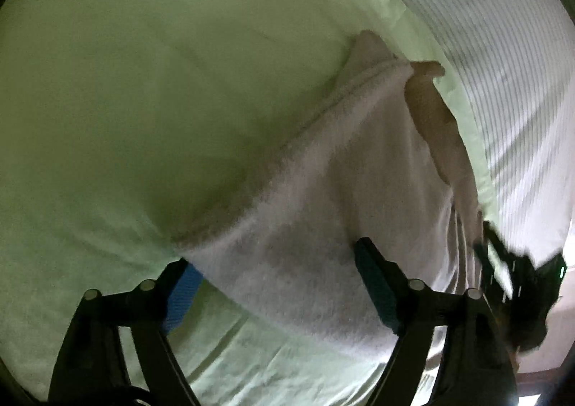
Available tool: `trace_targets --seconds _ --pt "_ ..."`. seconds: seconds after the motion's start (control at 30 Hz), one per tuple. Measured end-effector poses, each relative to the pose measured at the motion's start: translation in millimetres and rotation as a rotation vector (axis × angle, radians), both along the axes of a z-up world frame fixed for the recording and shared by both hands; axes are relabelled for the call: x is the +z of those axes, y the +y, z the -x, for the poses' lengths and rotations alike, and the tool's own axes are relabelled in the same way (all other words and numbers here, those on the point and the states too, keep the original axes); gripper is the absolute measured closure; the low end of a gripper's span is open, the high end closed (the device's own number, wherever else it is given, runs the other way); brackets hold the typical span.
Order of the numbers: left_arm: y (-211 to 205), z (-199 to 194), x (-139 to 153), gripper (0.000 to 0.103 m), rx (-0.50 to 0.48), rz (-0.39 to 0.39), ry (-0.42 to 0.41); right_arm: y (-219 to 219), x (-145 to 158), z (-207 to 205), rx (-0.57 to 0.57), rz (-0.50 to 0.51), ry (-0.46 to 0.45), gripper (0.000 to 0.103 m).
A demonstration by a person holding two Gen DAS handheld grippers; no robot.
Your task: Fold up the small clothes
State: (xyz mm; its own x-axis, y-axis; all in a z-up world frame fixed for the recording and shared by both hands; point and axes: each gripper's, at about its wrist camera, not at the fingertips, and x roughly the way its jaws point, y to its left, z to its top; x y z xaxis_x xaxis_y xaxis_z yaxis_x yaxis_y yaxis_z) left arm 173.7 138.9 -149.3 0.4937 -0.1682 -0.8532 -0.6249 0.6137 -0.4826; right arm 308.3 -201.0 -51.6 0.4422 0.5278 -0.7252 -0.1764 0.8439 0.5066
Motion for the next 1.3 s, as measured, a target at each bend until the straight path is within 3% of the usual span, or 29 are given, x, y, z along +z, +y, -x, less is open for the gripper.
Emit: trace_targets --seconds 0.03,0.1,0.13,0.3,0.4,0.57,0.77,0.9,1.03,1.13,1.17,1.3 --pt "-2.0 -2.5 1.0 0.039 -0.003 -0.02 -0.007 -11.4 -2.6 9.1 -0.02 -0.002 0.011 0.06" --pt "-1.2 -6.3 1.1 0.08 -0.036 -0.023 -0.032 -23.4 -9.0 23.6 -0.058 -0.006 0.034 0.06" --pt "-1.1 -8.5 2.0 0.084 -0.052 -0.014 -0.045 -34.0 -10.9 29.1 -0.079 -0.009 0.045 0.06" --pt "-22.0 -20.4 37.1 0.09 -0.144 -0.138 -0.097 -71.2 -16.2 53.8 -0.157 -0.05 0.061 0.06" --pt "-53.2 -29.0 76.8 0.091 -0.264 -0.208 -0.202 -80.4 -13.2 61.8 -0.171 -0.074 0.055 0.06" --pt "-143.6 -52.9 133.8 0.093 -0.548 -0.285 -0.386 -104.0 -3.3 70.6 -0.206 -0.115 0.025 0.06" --pt "-249.3 -75.4 141.2 0.094 -0.807 -0.309 -0.484 -151.7 11.9 83.5 -0.293 -0.164 -0.015 0.06" --pt "-317.8 -86.3 101.5 0.092 -0.998 -0.354 -0.443 -179.6 15.3 85.7 -0.316 -0.166 -0.016 0.059" --pt "-341.6 -85.3 60.5 0.084 -1.106 -0.42 -0.338 -188.6 10.0 83.2 -0.308 -0.181 0.008 0.055" --pt "-329.1 -68.5 65.2 0.059 -1.117 -0.398 -0.356 -183.9 8.2 80.3 -0.294 -0.197 0.015 0.039" --pt "-320.5 -61.1 70.7 0.042 -1.108 -0.398 -0.368 -179.1 9.1 77.2 -0.278 -0.2 0.009 0.037" --pt "-275.1 -33.2 80.4 0.029 -1.009 -0.451 -0.38 -156.8 6.8 65.6 -0.216 -0.158 0.02 0.035"
